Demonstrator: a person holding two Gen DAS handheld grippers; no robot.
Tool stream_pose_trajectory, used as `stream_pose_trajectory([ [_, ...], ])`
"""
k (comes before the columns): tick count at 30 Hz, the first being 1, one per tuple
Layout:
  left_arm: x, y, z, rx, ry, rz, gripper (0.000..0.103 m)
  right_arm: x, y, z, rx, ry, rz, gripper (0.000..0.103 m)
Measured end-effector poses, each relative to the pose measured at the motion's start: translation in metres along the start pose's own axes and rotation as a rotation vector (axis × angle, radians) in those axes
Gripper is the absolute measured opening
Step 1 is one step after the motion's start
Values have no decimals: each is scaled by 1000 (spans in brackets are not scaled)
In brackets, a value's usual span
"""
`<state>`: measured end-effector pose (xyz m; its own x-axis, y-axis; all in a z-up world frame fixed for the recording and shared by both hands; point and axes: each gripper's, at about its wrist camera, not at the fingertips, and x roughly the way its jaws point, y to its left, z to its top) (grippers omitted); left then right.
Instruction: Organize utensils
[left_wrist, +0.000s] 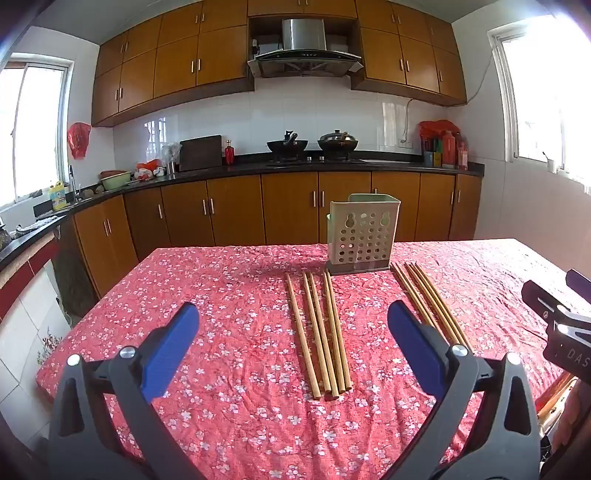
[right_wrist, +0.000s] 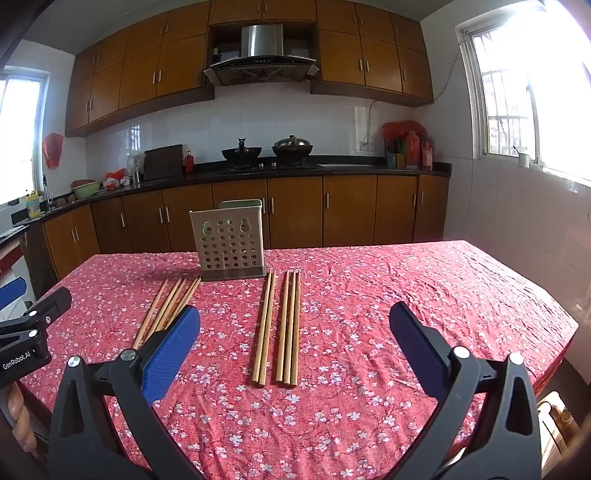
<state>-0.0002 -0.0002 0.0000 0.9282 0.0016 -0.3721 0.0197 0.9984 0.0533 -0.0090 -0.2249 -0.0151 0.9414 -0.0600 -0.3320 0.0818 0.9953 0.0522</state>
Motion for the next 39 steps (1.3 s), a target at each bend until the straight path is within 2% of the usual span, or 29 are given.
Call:
stream_pose_trajectory([
  [39, 0, 0, 0, 0, 1, -1, 99, 2, 1, -2, 0, -1, 0, 101],
])
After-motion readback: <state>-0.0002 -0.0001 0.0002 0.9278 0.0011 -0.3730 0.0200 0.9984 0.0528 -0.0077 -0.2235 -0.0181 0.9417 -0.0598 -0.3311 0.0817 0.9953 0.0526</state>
